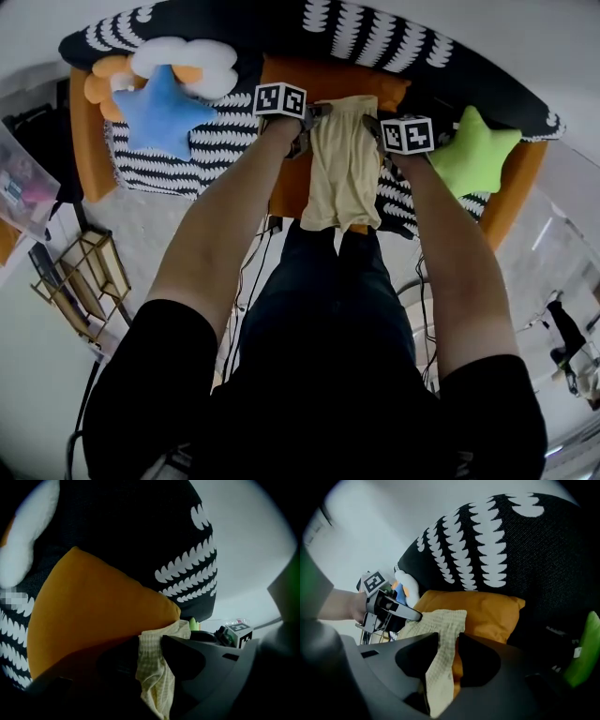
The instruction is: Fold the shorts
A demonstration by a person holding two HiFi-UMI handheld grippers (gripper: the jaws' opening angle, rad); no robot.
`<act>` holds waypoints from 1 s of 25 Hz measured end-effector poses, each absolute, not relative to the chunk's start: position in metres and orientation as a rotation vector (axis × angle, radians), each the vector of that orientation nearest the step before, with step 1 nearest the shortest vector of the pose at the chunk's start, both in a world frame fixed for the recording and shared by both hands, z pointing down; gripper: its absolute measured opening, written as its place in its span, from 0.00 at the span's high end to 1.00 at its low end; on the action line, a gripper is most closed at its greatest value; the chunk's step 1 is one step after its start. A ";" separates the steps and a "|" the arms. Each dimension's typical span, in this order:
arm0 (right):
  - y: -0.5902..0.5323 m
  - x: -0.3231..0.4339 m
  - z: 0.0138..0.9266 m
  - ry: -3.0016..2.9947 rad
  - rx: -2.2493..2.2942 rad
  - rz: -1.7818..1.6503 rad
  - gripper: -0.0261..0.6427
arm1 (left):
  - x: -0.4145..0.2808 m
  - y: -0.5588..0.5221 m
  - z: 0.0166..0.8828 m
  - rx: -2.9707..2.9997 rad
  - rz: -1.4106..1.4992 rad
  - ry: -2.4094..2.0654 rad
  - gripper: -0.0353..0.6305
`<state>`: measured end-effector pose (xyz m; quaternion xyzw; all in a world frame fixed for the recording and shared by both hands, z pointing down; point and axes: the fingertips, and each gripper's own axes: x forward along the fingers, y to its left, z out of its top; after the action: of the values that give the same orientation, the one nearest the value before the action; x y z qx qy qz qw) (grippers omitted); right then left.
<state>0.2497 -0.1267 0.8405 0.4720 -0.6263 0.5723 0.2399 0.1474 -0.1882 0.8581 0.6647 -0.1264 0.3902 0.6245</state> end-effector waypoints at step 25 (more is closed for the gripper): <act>-0.029 0.231 0.783 -1.899 1.027 1.657 0.74 | 0.176 -0.088 0.708 2.287 1.023 0.477 0.83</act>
<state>0.2311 -0.0294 0.7831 0.3690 -0.6826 0.5954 0.2083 0.1756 -0.0882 0.7084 0.8579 0.1789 0.3836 0.2912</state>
